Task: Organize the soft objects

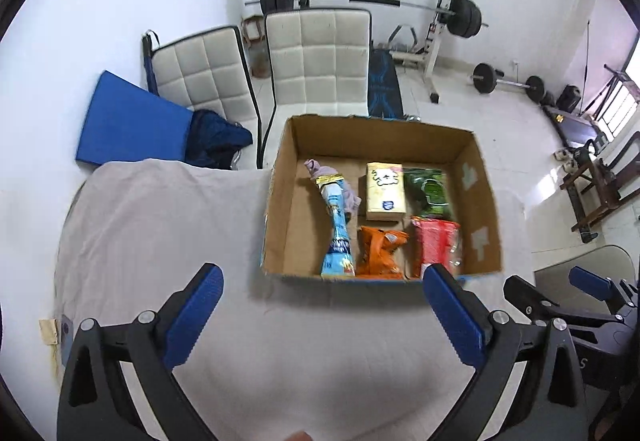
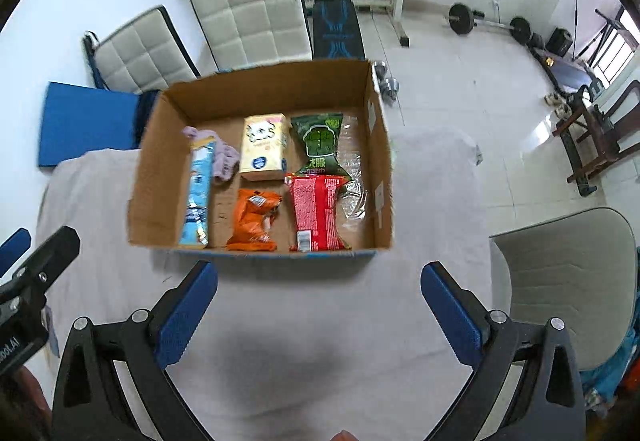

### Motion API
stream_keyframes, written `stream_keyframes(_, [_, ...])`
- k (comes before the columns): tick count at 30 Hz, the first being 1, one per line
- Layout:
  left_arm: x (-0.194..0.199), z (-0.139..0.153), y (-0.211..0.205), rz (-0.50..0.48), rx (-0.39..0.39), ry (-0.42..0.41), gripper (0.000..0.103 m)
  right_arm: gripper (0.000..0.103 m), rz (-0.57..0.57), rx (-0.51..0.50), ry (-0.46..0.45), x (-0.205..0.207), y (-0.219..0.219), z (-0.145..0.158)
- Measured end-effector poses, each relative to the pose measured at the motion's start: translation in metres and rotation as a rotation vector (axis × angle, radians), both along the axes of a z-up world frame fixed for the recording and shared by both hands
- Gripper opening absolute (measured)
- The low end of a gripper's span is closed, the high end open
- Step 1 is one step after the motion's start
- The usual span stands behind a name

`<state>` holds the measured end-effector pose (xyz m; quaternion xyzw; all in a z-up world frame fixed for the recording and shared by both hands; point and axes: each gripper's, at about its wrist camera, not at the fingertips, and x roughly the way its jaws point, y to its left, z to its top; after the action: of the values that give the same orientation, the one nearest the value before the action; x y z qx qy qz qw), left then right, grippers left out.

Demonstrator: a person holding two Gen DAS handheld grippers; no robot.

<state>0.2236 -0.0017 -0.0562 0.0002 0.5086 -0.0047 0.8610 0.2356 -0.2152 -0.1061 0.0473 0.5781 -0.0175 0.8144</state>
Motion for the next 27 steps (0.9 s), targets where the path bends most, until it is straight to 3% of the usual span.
stream_keyframes(12, [-0.084,0.078,-0.001,-0.011,-0.023,-0.083,0.103,0.103,0.008,0.050,-0.165,-0.110,-0.008,0.106])
stream_keyframes(16, [-0.104,0.093,0.004,-0.001,-0.061,-0.077,0.103,0.103,0.009,0.067,-0.169,-0.137,-0.010,0.123])
stream_keyframes(27, [-0.130,0.106,0.001,-0.001,-0.029,-0.099,0.103,0.103,0.016,0.025,-0.177,-0.188,-0.013,0.156])
